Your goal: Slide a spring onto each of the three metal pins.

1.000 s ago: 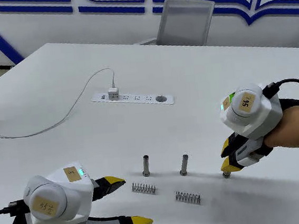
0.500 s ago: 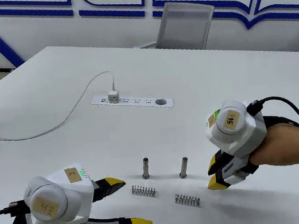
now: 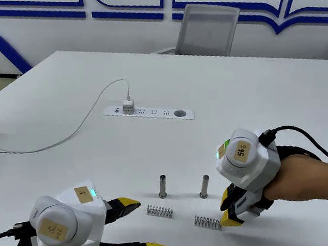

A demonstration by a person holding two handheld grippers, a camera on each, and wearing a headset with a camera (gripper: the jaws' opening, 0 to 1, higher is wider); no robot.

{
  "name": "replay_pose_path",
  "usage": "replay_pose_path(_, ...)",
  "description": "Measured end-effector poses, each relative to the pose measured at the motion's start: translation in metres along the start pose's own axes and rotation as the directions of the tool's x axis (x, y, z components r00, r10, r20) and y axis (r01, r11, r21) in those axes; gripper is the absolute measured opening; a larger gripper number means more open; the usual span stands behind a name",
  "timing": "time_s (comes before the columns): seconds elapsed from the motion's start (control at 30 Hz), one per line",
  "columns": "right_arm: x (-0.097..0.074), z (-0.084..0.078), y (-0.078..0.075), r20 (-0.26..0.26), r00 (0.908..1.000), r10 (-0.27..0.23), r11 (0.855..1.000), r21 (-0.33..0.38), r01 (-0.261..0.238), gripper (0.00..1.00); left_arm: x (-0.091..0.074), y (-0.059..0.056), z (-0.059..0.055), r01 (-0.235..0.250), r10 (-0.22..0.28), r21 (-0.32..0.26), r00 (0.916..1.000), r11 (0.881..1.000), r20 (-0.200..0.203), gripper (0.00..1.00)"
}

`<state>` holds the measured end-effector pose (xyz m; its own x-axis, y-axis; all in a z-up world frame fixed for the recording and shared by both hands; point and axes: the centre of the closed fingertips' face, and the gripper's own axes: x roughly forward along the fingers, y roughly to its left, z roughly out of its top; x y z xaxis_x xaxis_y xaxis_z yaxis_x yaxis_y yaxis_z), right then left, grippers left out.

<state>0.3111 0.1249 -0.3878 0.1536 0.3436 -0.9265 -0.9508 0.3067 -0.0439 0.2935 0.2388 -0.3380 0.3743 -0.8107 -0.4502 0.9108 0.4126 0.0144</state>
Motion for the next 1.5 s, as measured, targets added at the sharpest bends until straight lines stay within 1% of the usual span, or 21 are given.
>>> replay_pose_path(0.3,0.014,-0.002,0.006,-0.008,0.9998,0.019,1.0,0.001,-0.019,0.15,0.0,-0.003,-0.002,0.0,0.0,-0.004,1.0,1.0,-0.005,0.57)
replay_pose_path(0.6,0.018,-0.005,0.005,-0.017,0.9996,0.024,1.0,0.006,-0.024,0.13,0.0,-0.004,-0.004,0.001,-0.001,-0.008,1.0,1.0,-0.007,0.57)
replay_pose_path(0.83,0.02,-0.003,0.008,-0.019,0.9992,0.036,0.999,0.002,-0.036,0.12,0.003,-0.007,-0.003,0.012,-0.012,-0.002,0.9999,1.0,-0.008,0.56)
replay_pose_path(1.0,0.013,0.005,0.012,-0.011,0.9995,0.031,0.999,-0.02,-0.031,0.12,0.006,-0.013,-0.002,0.031,-0.031,0.01,0.9995,0.999,-0.011,0.55)
replay_pose_path(1.2,-0.001,0.015,0.021,-0.002,0.9993,0.038,0.998,-0.056,-0.038,0.12,0.015,-0.022,0.003,0.066,-0.066,0.037,0.9978,0.997,-0.011,0.51)
replay_pose_path(1.33,-0.007,0.018,0.027,0.005,0.9991,0.043,0.997,-0.068,-0.042,0.12,0.019,-0.026,0.007,0.085,-0.084,0.052,0.9964,0.995,-0.009,0.49)
replay_pose_path(1.5,-0.016,0.022,0.035,0.003,0.9988,0.05,0.994,-0.098,-0.049,0.12,0.024,-0.031,0.008,0.112,-0.111,0.073,0.9937,0.991,-0.011,0.45)
